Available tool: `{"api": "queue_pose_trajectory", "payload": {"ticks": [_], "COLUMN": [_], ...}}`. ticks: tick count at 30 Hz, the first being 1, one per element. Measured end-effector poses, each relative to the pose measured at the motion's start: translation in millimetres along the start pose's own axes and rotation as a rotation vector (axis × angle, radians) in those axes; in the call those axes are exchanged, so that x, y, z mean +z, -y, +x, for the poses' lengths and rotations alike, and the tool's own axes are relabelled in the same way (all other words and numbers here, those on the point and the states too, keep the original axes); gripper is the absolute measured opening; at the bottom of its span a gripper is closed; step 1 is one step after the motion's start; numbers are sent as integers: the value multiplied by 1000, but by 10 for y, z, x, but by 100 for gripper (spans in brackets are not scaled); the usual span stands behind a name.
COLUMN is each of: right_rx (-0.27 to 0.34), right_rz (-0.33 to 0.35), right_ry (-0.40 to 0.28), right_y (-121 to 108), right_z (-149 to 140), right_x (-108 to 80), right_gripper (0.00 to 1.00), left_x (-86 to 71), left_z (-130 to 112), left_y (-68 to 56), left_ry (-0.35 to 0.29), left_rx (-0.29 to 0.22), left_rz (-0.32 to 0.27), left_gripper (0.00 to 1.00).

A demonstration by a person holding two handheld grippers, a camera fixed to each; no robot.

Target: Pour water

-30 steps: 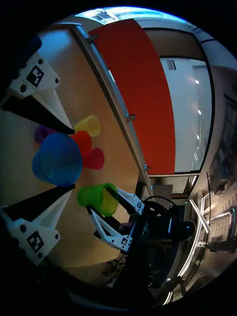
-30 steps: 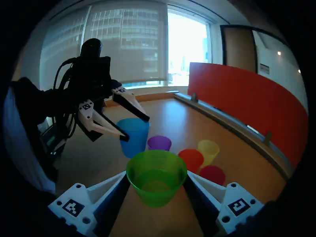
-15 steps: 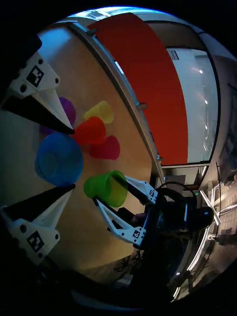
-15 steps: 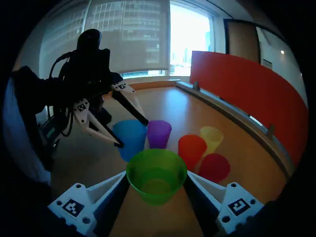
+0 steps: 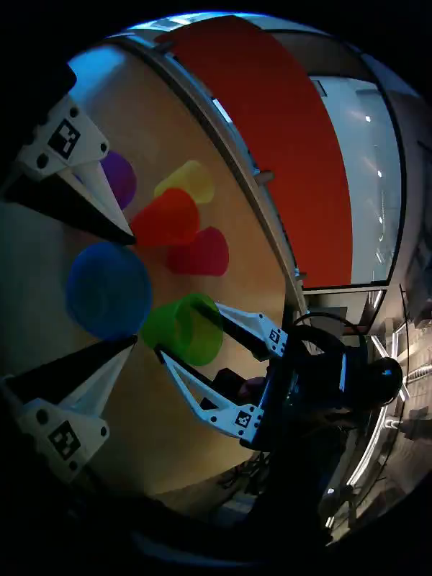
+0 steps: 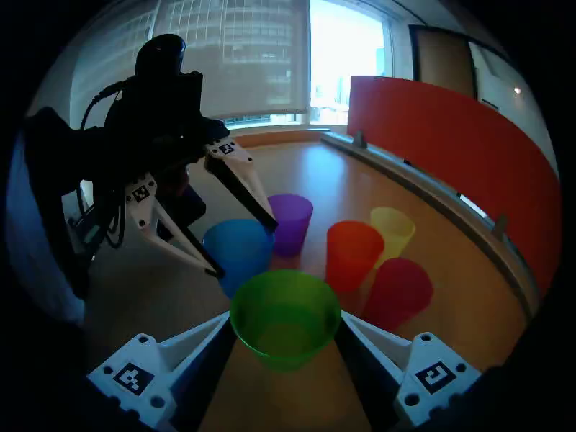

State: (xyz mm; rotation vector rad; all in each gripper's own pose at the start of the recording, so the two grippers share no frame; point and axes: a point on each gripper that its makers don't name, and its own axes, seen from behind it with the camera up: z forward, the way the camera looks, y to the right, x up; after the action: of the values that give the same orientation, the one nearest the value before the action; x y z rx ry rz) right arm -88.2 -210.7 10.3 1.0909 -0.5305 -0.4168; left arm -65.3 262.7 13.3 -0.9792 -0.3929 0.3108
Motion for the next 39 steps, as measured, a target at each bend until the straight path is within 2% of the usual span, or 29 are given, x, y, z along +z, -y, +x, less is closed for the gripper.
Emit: {"api": "queue_pose_trajectory", "payload": {"ticks": [17, 29, 39], "right_rx": [9, 15, 24], "right_rz": [-6, -11, -17], "right_ry": [26, 34, 38], "right_y": [-36, -31, -32], "right_z": [-216, -281, -305], "right_x": [109, 136, 127], "right_gripper": [90, 90, 91], "left_x": [190, 195, 204], "left_z": [-86, -100, -156], "left_y": [-11, -43, -40], "left_ry": [21, 14, 32], "left_rx": [44, 70, 61], "left_rz": [-8, -4, -4], "left_gripper": [91, 91, 93]}}
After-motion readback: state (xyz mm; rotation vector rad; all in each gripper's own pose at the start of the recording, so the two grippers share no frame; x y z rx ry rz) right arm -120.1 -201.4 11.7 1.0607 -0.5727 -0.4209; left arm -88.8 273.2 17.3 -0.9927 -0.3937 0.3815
